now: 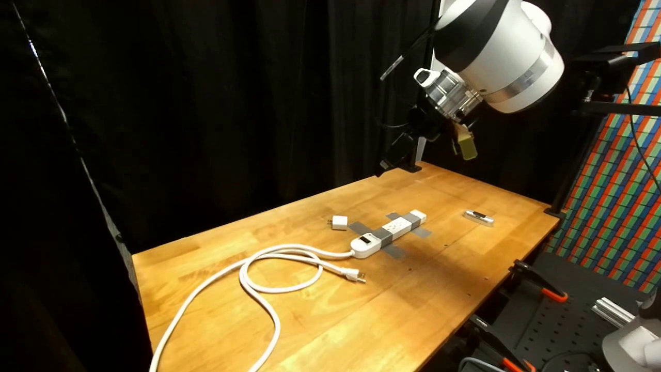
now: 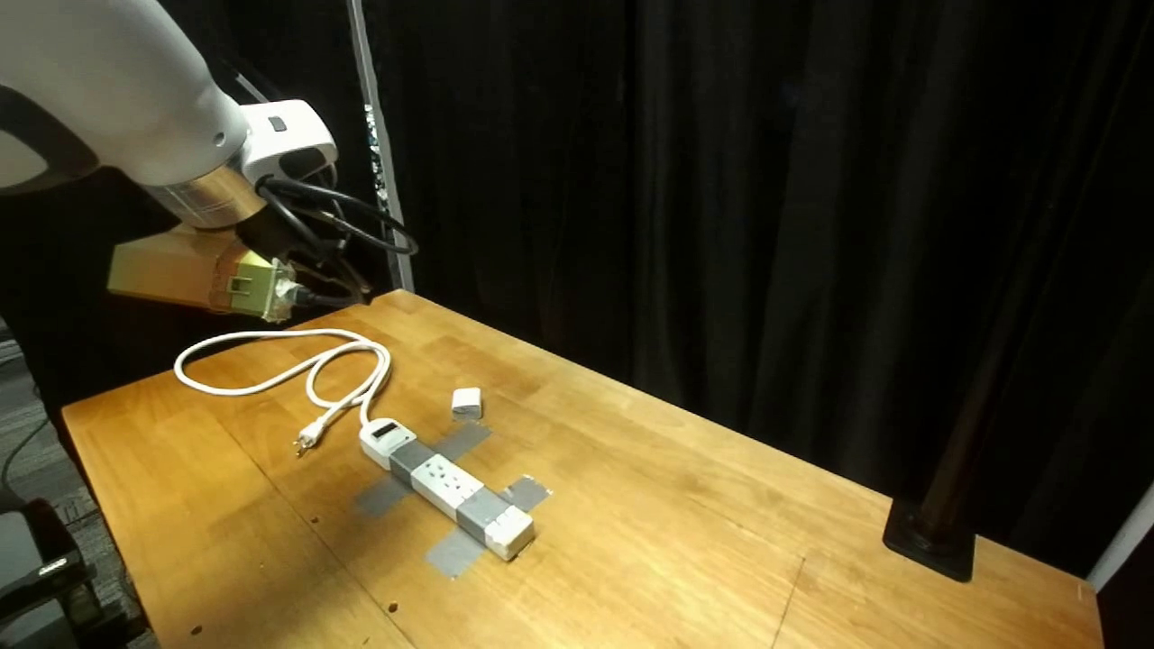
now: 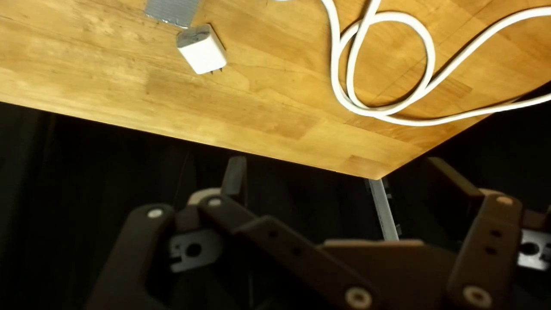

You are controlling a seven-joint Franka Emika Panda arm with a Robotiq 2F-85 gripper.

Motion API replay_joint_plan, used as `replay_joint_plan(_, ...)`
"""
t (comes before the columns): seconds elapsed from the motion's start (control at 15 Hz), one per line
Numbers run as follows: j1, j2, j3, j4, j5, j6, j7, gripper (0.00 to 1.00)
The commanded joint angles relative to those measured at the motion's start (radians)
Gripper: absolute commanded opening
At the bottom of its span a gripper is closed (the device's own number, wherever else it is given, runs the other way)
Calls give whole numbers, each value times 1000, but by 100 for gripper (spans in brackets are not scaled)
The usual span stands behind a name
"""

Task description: Put the charger head on the slot on the extension cord

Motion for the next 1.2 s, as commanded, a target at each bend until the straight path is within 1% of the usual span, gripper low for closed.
replay_joint_plan(0.0,266,-34,-244,52,141,139,-186,100)
replay_joint_plan(0.07,351,-64,-320,61,150,231,-217,100)
replay_joint_plan(0.13,427,-83,-397,70,118,295,-207,100)
replay_joint_plan(0.2,502,-98,-477,76,59,367,-179,100)
replay_joint_plan(0.27,576,-110,-559,76,-3,419,-139,100)
replay_joint_plan(0.4,714,-130,-724,66,-120,507,-101,100)
replay_joint_plan(0.47,605,-80,-606,65,-44,424,-125,100)
replay_joint_plan(0.53,660,-94,-671,64,-78,452,-115,100)
replay_joint_plan(0.6,688,-106,-704,63,-90,463,-114,100)
replay_joint_plan(0.67,698,-114,-714,63,-94,469,-114,100)
replay_joint_plan(1.13,700,-118,-716,63,-97,473,-114,100)
